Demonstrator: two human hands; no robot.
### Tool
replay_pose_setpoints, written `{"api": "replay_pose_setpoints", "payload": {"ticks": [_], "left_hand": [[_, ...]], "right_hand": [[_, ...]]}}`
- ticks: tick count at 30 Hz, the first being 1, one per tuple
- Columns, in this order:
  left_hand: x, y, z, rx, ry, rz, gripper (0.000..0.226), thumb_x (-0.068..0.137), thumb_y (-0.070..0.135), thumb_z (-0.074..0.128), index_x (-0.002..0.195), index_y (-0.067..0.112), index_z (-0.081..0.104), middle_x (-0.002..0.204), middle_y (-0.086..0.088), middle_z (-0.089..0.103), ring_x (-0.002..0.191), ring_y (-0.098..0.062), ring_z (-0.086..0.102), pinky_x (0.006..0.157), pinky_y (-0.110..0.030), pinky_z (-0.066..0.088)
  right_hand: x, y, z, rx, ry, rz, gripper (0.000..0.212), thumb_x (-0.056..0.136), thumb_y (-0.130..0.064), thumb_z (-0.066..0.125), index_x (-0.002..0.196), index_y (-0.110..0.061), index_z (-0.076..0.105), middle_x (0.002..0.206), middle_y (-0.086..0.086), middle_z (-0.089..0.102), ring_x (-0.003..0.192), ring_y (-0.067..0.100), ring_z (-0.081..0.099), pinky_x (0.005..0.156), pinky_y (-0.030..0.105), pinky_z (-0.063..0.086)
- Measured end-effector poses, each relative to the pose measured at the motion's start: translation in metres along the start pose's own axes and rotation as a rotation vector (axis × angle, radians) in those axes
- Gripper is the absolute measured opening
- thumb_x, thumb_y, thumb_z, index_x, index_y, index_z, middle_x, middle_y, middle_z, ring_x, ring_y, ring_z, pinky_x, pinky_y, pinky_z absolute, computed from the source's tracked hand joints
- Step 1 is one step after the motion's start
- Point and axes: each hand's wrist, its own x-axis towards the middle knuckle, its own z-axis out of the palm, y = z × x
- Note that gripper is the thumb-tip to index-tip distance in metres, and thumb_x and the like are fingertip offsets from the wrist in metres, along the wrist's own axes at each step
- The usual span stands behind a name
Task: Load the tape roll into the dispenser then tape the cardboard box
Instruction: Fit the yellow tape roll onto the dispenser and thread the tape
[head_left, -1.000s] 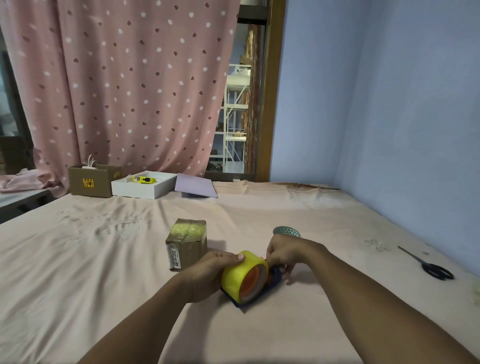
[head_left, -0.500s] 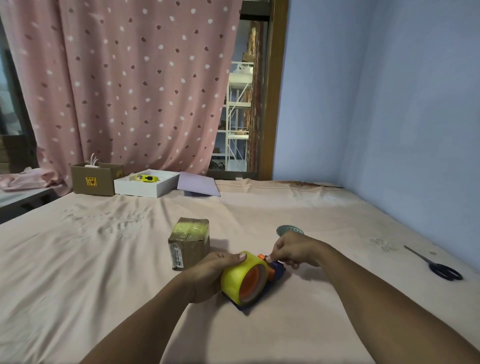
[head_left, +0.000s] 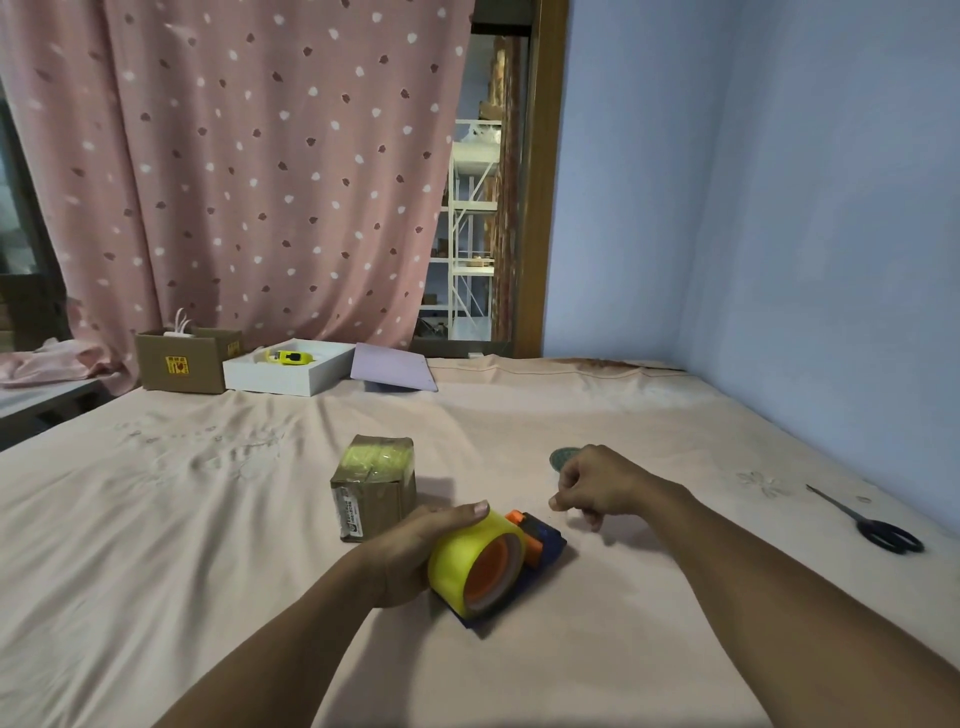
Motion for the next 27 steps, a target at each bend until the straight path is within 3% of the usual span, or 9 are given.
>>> {"api": "replay_pose_setpoints", "payload": {"ticks": [4, 7, 12, 16, 18, 22, 24, 27], "left_hand": [[-0.003, 0.002, 0.001, 0.03, -0.007, 0.0, 0.03, 0.072, 0.033, 0.08, 0.082, 0.006, 0.08, 0.083, -0.014, 0.076, 0.069, -0.022, 0.072, 0.066, -0.03, 0.058], [-0.007, -0.002, -0.001, 0.025, 0.029, 0.029, 0.039, 0.067, 0.034, 0.085, 0.087, 0.001, 0.079, 0.086, -0.019, 0.075, 0.071, -0.026, 0.071, 0.068, -0.032, 0.058], [-0.011, -0.009, -0.004, -0.066, 0.066, 0.143, 0.049, 0.069, 0.039, 0.083, 0.094, -0.002, 0.077, 0.088, -0.023, 0.069, 0.073, -0.029, 0.066, 0.071, -0.035, 0.054], [-0.012, 0.001, 0.003, -0.14, 0.021, 0.212, 0.02, 0.082, 0.024, 0.072, 0.077, 0.007, 0.08, 0.069, -0.007, 0.071, 0.059, -0.015, 0.067, 0.058, -0.025, 0.054], [-0.011, 0.009, 0.008, -0.15, 0.013, 0.231, 0.021, 0.084, 0.017, 0.071, 0.067, 0.009, 0.08, 0.062, -0.003, 0.07, 0.053, -0.012, 0.066, 0.053, -0.022, 0.053], [-0.011, 0.02, 0.017, -0.139, 0.009, 0.25, 0.031, 0.087, 0.018, 0.068, 0.058, 0.011, 0.077, 0.057, -0.001, 0.068, 0.049, -0.011, 0.064, 0.051, -0.019, 0.052], [-0.011, 0.023, 0.019, -0.18, 0.036, 0.254, 0.037, 0.092, 0.017, 0.062, 0.059, 0.012, 0.078, 0.058, -0.001, 0.069, 0.05, -0.011, 0.065, 0.051, -0.019, 0.053], [-0.01, 0.029, 0.021, -0.211, 0.028, 0.279, 0.038, 0.092, 0.018, 0.059, 0.061, 0.013, 0.079, 0.059, -0.001, 0.069, 0.05, -0.011, 0.065, 0.05, -0.02, 0.053]], "right_hand": [[0.0, 0.009, 0.001, 0.089, -0.04, 0.057, 0.023, 0.082, -0.021, 0.082, 0.074, -0.007, 0.066, 0.054, 0.009, 0.064, 0.049, 0.026, 0.065, 0.059, 0.036, 0.059], [-0.004, 0.019, 0.012, 0.333, -0.099, 0.173, 0.024, 0.082, -0.021, 0.082, 0.081, -0.008, 0.062, 0.058, 0.01, 0.061, 0.051, 0.028, 0.061, 0.062, 0.044, 0.06], [-0.015, 0.019, 0.02, 0.643, -0.18, 0.276, 0.032, 0.082, -0.029, 0.081, 0.102, -0.012, 0.063, 0.076, 0.01, 0.068, 0.06, 0.022, 0.063, 0.056, 0.032, 0.05], [-0.014, 0.016, 0.02, 0.98, -0.205, 0.323, 0.038, 0.08, -0.02, 0.083, 0.112, -0.015, 0.063, 0.099, 0.007, 0.072, 0.07, 0.016, 0.069, 0.052, 0.027, 0.051], [-0.016, 0.015, 0.022, 1.134, -0.201, 0.318, 0.041, 0.075, -0.021, 0.082, 0.112, -0.012, 0.068, 0.102, 0.008, 0.073, 0.073, 0.016, 0.069, 0.057, 0.026, 0.052], [-0.017, 0.016, 0.036, 1.328, -0.068, 0.324, 0.025, 0.094, -0.025, 0.067, 0.116, -0.012, 0.068, 0.1, 0.009, 0.075, 0.069, 0.018, 0.066, 0.057, 0.028, 0.052], [-0.018, 0.017, 0.042, 1.347, -0.035, 0.299, 0.031, 0.099, -0.031, 0.062, 0.124, -0.013, 0.067, 0.103, 0.008, 0.075, 0.076, 0.019, 0.069, 0.063, 0.031, 0.054], [-0.027, 0.016, 0.046, 1.383, -0.091, 0.181, 0.039, 0.098, -0.038, 0.063, 0.127, -0.013, 0.069, 0.115, 0.01, 0.073, 0.098, 0.024, 0.07, 0.087, 0.038, 0.052]]}}
